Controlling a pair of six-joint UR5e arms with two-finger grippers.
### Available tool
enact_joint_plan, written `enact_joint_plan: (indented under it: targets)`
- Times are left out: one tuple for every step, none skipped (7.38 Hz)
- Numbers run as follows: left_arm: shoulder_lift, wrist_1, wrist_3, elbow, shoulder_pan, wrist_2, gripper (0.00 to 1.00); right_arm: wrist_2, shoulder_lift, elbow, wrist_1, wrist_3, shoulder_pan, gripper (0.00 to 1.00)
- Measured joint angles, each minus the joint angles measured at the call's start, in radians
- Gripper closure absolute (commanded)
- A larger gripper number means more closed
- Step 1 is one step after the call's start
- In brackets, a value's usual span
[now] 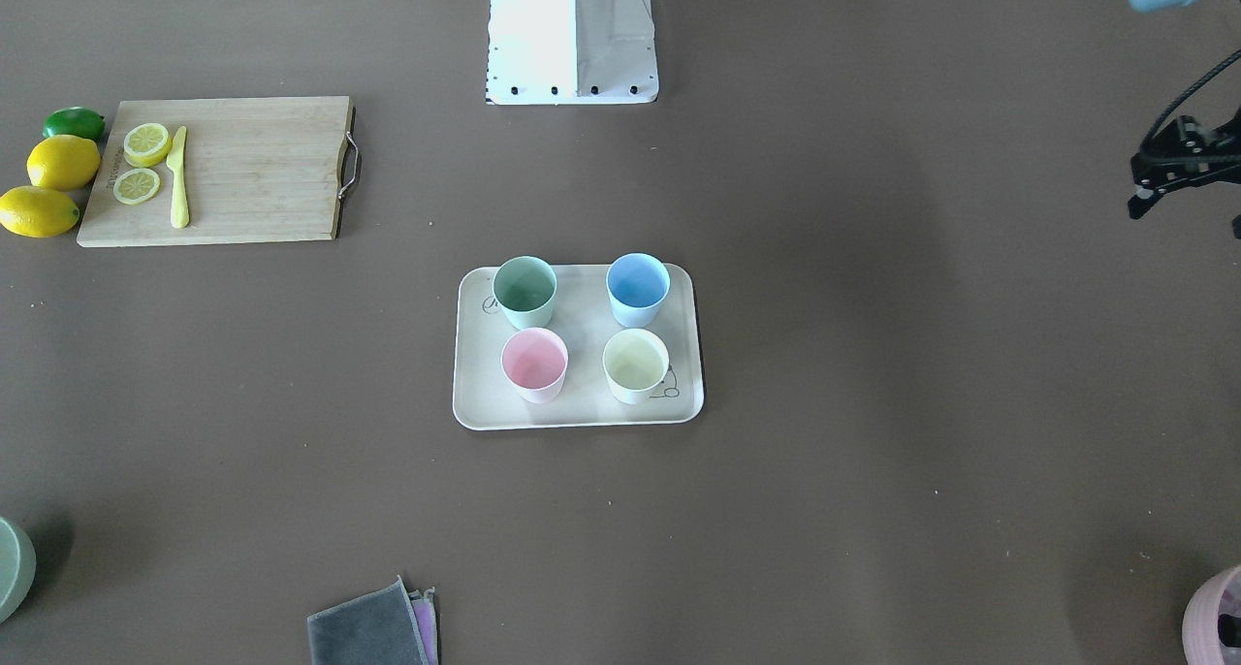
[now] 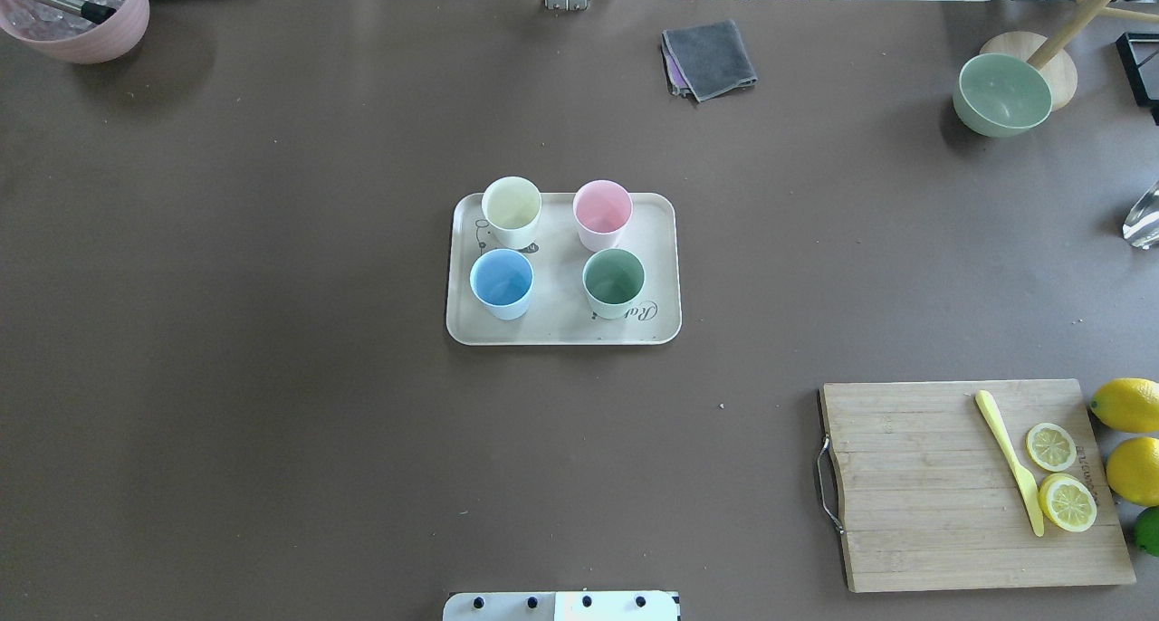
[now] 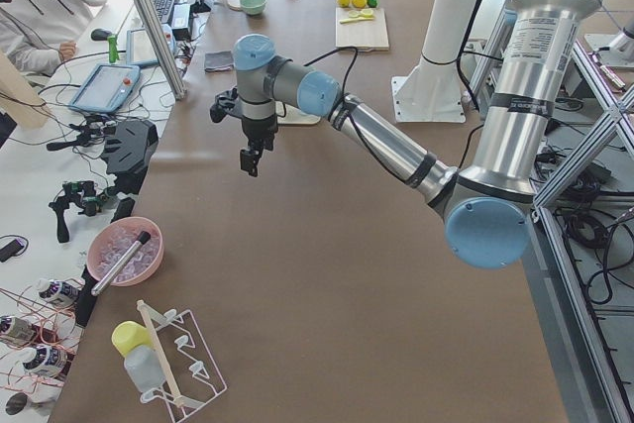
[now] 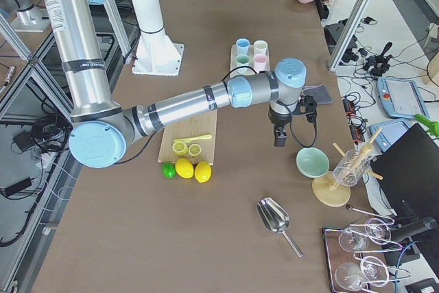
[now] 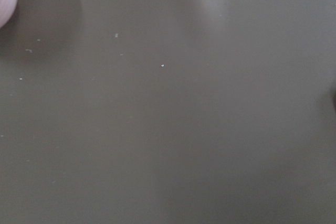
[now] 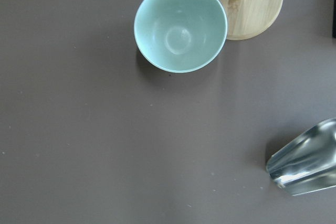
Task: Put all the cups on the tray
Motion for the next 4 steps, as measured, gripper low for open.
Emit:
enact_joint_plan:
  targets:
    - [0.058,-0.028,0.054,0.001,-0.055,-0.016,0.02,-0.007,-0.028,-0.002,-0.022,-0.096,0.038,0.0]
    - [0.106,-0.073,0.075,0.005,-0.086,-0.037,0.02,-0.017,-0.052,-0.001,-0.03,-0.149,0.065,0.0]
    - [0.144,-0.117,0.081,0.016,-0.099,-0.05,0.02,-0.026,-0.068,0.001,-0.03,-0.17,0.085,0.0]
    - [0.167,-0.144,0.079,0.034,-0.103,-0.056,0.02,-0.033,-0.078,0.005,-0.025,-0.178,0.095,0.0]
